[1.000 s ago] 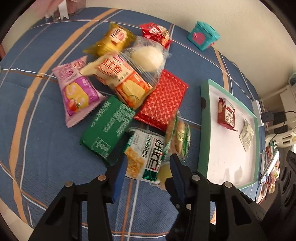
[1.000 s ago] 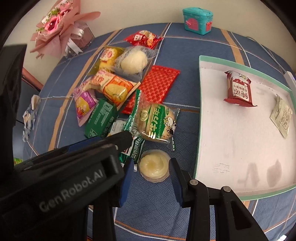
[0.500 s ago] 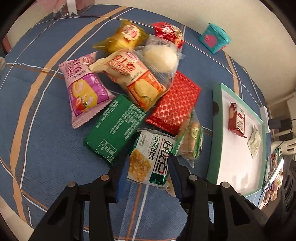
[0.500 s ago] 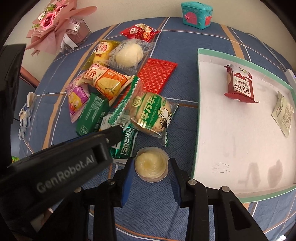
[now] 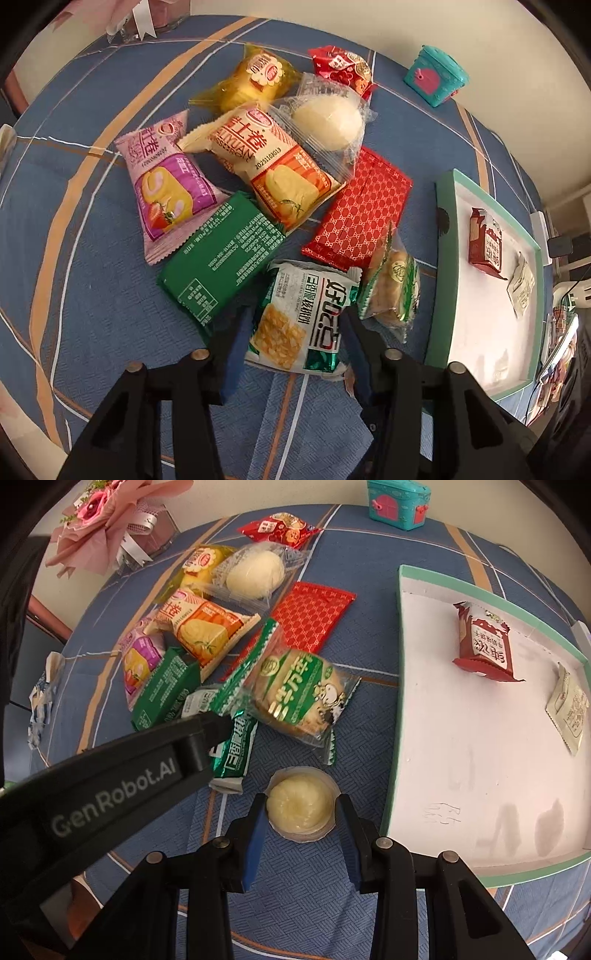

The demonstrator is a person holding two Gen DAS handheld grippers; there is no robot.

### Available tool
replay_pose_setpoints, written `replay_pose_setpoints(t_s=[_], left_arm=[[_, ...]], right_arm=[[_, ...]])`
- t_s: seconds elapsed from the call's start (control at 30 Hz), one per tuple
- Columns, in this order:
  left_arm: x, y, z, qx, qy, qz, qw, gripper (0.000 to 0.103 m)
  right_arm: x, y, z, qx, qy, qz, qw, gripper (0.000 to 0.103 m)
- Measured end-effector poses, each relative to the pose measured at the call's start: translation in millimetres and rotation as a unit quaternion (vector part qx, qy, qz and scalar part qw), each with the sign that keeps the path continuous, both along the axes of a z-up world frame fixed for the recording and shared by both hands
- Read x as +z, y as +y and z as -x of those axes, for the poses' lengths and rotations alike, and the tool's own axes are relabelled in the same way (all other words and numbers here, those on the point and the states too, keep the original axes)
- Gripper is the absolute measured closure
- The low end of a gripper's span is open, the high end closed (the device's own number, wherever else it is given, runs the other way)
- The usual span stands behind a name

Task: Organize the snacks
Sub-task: 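Grasp white-green cracker pack with left tool while right tool grasps clear pudding cup, then carry cracker pack into tray with left tool while right tool carries pudding cup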

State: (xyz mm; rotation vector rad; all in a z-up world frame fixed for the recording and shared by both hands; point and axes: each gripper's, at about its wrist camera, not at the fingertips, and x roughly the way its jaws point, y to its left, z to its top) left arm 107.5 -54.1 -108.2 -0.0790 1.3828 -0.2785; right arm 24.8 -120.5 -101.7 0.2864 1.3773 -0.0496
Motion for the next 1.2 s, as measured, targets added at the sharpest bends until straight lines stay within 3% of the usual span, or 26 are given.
replay_pose_setpoints(t_s=[0.2, 0.77, 1.2], left_arm=[[-19.4, -12.7, -5.3, -0.002, 0.030, 0.005, 0.9995, 0.047], [-14.4, 11.8, -7.2, 0.024, 0.031, 0.002, 0.9992, 0.051], [-14.6, 22.7, -0.8, 0.036, 0.027, -0.006, 0.9990, 0.051]], right_arm=[[-7.7, 3.7, -4.4, 0.003, 0.004, 0.006, 1.000, 0.062], [-22.8, 28.1, -12.7, 0.028, 0.005, 0.041, 0.999, 0.048], [-30.4, 47.7, -9.6, 0.043, 0.004, 0.069, 0.997, 0.050]])
